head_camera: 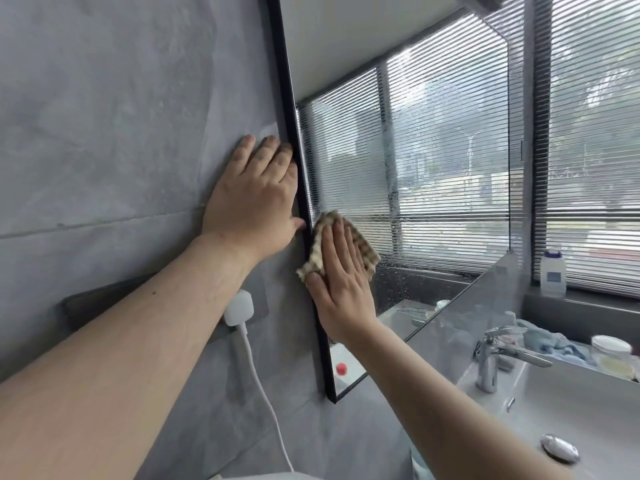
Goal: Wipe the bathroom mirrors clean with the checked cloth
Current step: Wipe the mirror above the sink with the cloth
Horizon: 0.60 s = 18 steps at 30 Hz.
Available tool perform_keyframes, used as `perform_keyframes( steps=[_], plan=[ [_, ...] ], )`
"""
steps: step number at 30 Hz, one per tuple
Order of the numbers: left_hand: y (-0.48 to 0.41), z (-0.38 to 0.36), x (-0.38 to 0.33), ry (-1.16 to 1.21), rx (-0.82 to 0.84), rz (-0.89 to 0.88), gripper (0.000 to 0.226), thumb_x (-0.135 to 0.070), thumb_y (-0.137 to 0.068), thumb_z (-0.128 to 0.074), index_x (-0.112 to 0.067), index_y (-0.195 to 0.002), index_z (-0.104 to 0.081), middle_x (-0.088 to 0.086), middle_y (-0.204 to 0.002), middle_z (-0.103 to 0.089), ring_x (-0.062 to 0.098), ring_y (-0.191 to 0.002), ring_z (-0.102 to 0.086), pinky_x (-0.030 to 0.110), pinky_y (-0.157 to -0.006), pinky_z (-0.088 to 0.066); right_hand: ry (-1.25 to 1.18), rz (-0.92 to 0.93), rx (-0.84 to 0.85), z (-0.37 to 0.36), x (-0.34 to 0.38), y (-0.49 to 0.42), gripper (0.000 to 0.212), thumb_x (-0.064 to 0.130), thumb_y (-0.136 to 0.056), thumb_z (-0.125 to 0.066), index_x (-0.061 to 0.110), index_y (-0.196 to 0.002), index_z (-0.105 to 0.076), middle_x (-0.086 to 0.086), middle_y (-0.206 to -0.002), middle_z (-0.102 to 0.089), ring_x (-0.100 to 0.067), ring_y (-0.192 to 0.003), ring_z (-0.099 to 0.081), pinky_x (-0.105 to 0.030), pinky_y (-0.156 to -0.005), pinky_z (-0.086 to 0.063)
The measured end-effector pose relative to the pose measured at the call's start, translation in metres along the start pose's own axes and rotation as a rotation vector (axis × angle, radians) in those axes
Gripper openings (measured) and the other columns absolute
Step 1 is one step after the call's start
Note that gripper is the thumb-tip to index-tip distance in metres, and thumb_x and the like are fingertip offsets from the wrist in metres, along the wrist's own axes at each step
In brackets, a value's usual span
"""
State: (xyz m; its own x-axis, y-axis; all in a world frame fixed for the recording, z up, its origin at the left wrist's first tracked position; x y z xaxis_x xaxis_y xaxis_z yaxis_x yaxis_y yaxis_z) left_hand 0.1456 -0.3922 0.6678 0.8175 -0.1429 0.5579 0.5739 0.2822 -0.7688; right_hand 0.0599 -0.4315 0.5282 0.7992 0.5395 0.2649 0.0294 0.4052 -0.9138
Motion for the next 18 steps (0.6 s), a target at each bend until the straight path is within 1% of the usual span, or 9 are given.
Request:
perform_keyframes(
  steps=[2,4,6,8,10,12,14,16,18],
  plan=[
    [0.000,0.000,-0.001,0.000,0.001,-0.004,0.088,-0.058,-0.080,-0.067,-0.002,-0.144,-0.045,0.015,-0.155,-0.040,0.032,-0.148,-0.028,0.050,-0.123,-0.009,0.033,-0.027,0.026,-0.013,-0.015,0.037,0.073,0.047,-0.101,-0.035,0.018,-0.158,0.000,-0.002,-0.166,0.004,-0.017,-0.154,0.004,-0.035,-0.124,0.000],
    [0.000,0.000,0.000,-0.007,0.000,-0.006,0.088,-0.059,-0.079,-0.066,-0.002,-0.144,-0.046,0.015,-0.155,-0.040,0.032,-0.148,-0.028,0.050,-0.123,-0.010,0.066,-0.078,0.049,-0.027,-0.032,0.079,0.078,0.048,-0.100,-0.036,0.022,-0.158,0.009,-0.002,-0.166,0.009,-0.020,-0.154,0.003,-0.036,-0.124,-0.001],
    [0.001,0.000,0.000,-0.011,-0.004,-0.008,0.088,-0.059,-0.079,-0.067,-0.002,-0.143,-0.046,0.015,-0.154,-0.041,0.031,-0.148,-0.028,0.050,-0.123,-0.010,0.094,-0.148,0.082,-0.042,-0.047,0.123,0.081,0.048,-0.099,-0.035,0.021,-0.157,0.016,-0.001,-0.166,0.014,-0.022,-0.154,0.004,-0.035,-0.123,0.000],
    [0.001,0.001,0.000,-0.010,-0.012,-0.008,0.088,-0.059,-0.079,-0.067,-0.002,-0.143,-0.047,0.015,-0.154,-0.041,0.031,-0.148,-0.028,0.050,-0.123,-0.011,0.106,-0.225,0.111,-0.055,-0.057,0.163,0.083,0.049,-0.099,-0.034,0.016,-0.156,0.016,-0.001,-0.166,0.016,-0.023,-0.153,0.004,-0.032,-0.122,0.001],
    [0.001,0.001,0.000,-0.009,-0.021,-0.006,0.088,-0.059,-0.078,-0.069,-0.002,-0.141,-0.048,0.015,-0.153,-0.043,0.032,-0.147,-0.029,0.051,-0.123,-0.011,0.118,-0.262,0.107,-0.063,-0.062,0.191,0.083,0.050,-0.099,-0.034,0.011,-0.157,0.010,-0.006,-0.166,0.010,-0.025,-0.153,0.001,-0.030,-0.122,-0.001],
    [0.001,0.001,0.001,-0.007,-0.026,-0.004,0.087,-0.058,-0.077,-0.071,-0.001,-0.140,-0.050,0.015,-0.152,-0.044,0.032,-0.146,-0.031,0.051,-0.123,-0.012,0.132,-0.281,0.107,-0.066,-0.063,0.201,0.082,0.048,-0.098,-0.036,0.005,-0.157,0.002,-0.010,-0.166,0.004,-0.027,-0.153,-0.003,-0.030,-0.122,-0.004],
    [0.001,0.000,0.001,-0.008,-0.027,-0.004,0.087,-0.058,-0.076,-0.071,-0.001,-0.139,-0.051,0.015,-0.151,-0.045,0.032,-0.146,-0.032,0.051,-0.123,-0.012,0.149,-0.293,0.096,-0.068,-0.063,0.200,0.082,0.049,-0.099,-0.035,0.003,-0.157,0.000,-0.014,-0.166,0.002,-0.028,-0.153,-0.004,-0.032,-0.122,-0.006],
    [0.001,-0.001,0.001,-0.009,-0.029,-0.005,0.087,-0.058,-0.076,-0.071,-0.002,-0.139,-0.051,0.015,-0.152,-0.045,0.032,-0.146,-0.032,0.050,-0.123,-0.012,0.147,-0.301,0.080,-0.070,-0.062,0.193,0.080,0.053,-0.101,-0.025,0.002,-0.157,0.001,-0.015,-0.166,0.003,-0.030,-0.152,-0.005,-0.035,-0.122,-0.006],
    [0.001,-0.001,0.001,-0.011,-0.026,-0.003,0.088,-0.059,-0.077,-0.069,-0.002,-0.140,-0.050,0.015,-0.152,-0.043,0.031,-0.146,-0.031,0.050,-0.123,-0.011,0.135,-0.309,0.065,-0.069,-0.061,0.183,0.081,0.054,-0.101,-0.025,0.004,-0.157,0.004,-0.013,-0.166,0.006,-0.029,-0.152,-0.003,-0.036,-0.122,-0.005]
  ],
)
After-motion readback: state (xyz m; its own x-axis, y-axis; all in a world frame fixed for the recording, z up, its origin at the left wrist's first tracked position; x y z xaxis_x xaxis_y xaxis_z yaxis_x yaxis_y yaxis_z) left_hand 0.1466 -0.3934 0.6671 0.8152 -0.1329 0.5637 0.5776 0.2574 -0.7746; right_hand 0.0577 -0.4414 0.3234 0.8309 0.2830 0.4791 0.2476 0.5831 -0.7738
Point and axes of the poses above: each hand's wrist, its own y-axis away from the middle knuckle, its own z-axis out of the back of the hand, x = y × z, the point moved 10 cm from there along -y, towards the middle knuckle
